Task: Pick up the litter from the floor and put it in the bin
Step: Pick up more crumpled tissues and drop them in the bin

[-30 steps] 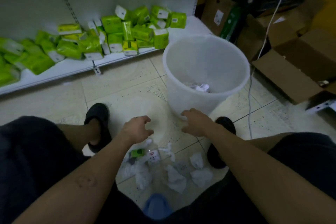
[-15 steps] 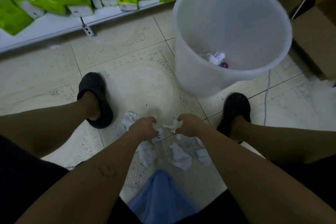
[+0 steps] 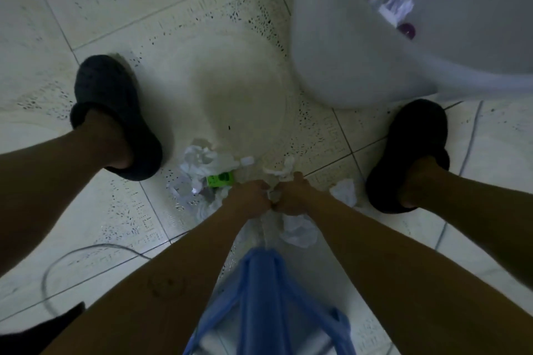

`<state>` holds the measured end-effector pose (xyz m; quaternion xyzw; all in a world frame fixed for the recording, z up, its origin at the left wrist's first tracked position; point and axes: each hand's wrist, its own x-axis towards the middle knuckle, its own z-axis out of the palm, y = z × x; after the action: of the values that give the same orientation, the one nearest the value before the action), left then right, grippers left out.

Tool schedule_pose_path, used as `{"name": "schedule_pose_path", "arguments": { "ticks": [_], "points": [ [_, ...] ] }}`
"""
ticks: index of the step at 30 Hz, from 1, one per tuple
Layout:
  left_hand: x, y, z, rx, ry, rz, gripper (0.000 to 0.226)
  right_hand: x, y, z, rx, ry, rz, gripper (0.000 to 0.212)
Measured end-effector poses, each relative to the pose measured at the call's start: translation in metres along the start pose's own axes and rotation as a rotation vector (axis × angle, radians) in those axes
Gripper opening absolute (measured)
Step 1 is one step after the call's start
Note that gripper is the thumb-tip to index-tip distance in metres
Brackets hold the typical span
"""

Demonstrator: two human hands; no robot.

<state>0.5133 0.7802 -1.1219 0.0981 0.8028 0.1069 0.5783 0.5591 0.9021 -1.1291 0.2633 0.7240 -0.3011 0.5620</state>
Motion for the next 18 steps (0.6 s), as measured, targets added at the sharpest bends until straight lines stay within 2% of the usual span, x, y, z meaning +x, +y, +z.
{"name": "schedule_pose_path", "arguments": {
  "ticks": [3, 7, 12, 13, 15, 18],
  "points": [
    [0.005, -0.009, -0.001, -0.077, -0.034, -0.022, 0.048, 0.011, 0.003, 0.013, 0.103, 0.023, 0.009, 0.076],
    [0.007, -0.021, -0.002, -0.280, -0.022, -0.028, 0.041, 0.010, 0.016, 0.019, -0.025, 0.074, -0.069, 0.073],
    [-0.001, -0.022, -0.003, -0.387, 0.037, -0.031, 0.040, 0.000, 0.027, 0.013, 0.121, 0.105, -0.167, 0.072],
    [-0.004, -0.021, -0.004, -0.383, 0.055, -0.026, 0.036, -0.003, 0.029, 0.012, 0.117, 0.118, -0.170, 0.069],
    [-0.011, -0.016, -0.010, -0.390, 0.081, 0.002, 0.022, -0.012, 0.032, 0.009, 0.062, 0.167, -0.132, 0.049],
    [-0.027, 0.000, -0.025, -0.358, 0.136, 0.013, 0.010, -0.027, 0.028, 0.001, 0.135, 0.243, -0.095, 0.031]
  ]
}}
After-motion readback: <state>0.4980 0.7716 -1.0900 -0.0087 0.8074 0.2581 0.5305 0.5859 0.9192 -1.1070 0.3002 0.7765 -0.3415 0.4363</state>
